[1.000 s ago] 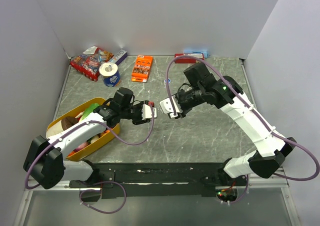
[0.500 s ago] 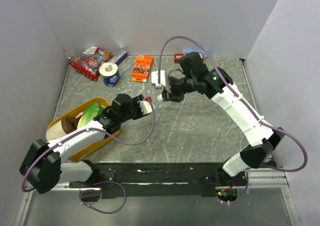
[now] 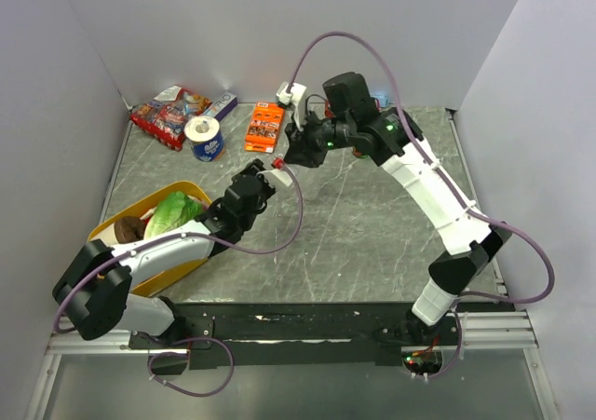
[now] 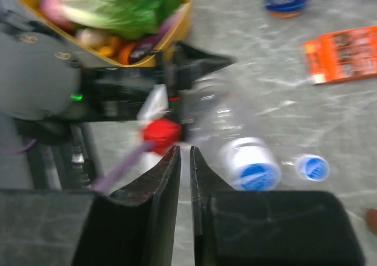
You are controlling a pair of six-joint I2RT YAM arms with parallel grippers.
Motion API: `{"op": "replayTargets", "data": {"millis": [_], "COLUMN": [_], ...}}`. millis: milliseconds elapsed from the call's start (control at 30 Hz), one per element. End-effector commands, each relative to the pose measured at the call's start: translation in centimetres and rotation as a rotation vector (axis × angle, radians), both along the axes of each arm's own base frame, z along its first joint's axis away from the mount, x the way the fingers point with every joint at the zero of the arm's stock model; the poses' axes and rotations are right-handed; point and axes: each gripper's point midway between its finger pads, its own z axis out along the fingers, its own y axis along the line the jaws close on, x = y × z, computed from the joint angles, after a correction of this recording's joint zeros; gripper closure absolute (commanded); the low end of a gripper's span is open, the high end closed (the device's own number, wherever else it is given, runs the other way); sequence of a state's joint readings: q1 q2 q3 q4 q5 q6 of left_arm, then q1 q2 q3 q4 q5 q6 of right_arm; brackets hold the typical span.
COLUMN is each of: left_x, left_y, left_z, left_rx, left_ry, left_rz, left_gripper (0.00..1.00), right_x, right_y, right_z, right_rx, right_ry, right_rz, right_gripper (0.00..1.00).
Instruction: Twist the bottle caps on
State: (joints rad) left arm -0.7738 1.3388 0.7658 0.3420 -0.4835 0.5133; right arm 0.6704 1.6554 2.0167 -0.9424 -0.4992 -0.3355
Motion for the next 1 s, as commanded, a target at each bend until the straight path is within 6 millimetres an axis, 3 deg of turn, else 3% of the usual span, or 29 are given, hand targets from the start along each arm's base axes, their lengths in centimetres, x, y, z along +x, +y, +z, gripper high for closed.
{"op": "replayTargets", "data": {"millis": [0, 100, 200, 267, 333, 400, 433, 500, 567, 633, 700, 967], "left_x": [1.2, 0.8, 0.2, -0.4, -1.1, -2.4, -3.1, -4.8, -5.8, -7.4, -8.0, -8.2], "left_y": [1.1, 0.9, 0.7, 0.1, -0.4, -1.6, -2.1, -3.7, -3.9, -4.9, -5.3, -5.7], "left_z": [3.5, 2.4, 1.1, 0.3, -0.7, -1.5, -2.1, -2.5, -2.8, -2.9, -3.0, -2.6], "left_rx": [-0.142, -0.145, -0.13, -0.129, -0.114, -0.111, -0.089, -0.058, -0.011, 0.044, 0.087, 0.145], "left_ry": [-0.078, -0.031, 0.008, 0.037, 0.076, 0.104, 0.127, 0.152, 0.178, 0.199, 0.197, 0.209], "left_rz": [0.143, 0.133, 0.1, 0.046, -0.019, -0.139, -0.2, -0.379, -0.466, -0.626, -0.706, -0.798], "left_gripper": [0.99, 0.99, 0.99, 0.99, 0.99, 0.99, 0.99, 0.99, 0.99, 0.99, 0.99, 0.99], "right_x": [-2.8, -2.5, -1.3, -1.4, -0.8, -1.0, -1.5, -2.7, -4.0, -5.3, -6.4, -10.0], "right_y": [1.5, 1.3, 0.6, 0.1, -1.4, -2.5, -3.5, -4.2, -5.1, -5.8, -5.9, -6.1], "right_z": [0.0, 0.8, 4.5, 8.1, 11.3, 12.9, 13.1, 12.3, 10.0, 6.9, 4.5, -0.1], "right_rx": [0.069, 0.09, 0.18, 0.267, 0.321, 0.346, 0.322, 0.269, 0.168, 0.042, -0.027, -0.141], "right_ry": [0.204, 0.192, 0.119, 0.077, -0.014, -0.094, -0.192, -0.307, -0.457, -0.562, -0.587, -0.627], "right_rz": [0.003, -0.004, -0.023, 0.016, 0.025, 0.059, 0.109, 0.196, 0.305, 0.423, 0.512, 0.749], "right_gripper": [0.85, 0.82, 0.75, 0.7, 0.67, 0.63, 0.54, 0.46, 0.32, 0.29, 0.28, 0.31]}}
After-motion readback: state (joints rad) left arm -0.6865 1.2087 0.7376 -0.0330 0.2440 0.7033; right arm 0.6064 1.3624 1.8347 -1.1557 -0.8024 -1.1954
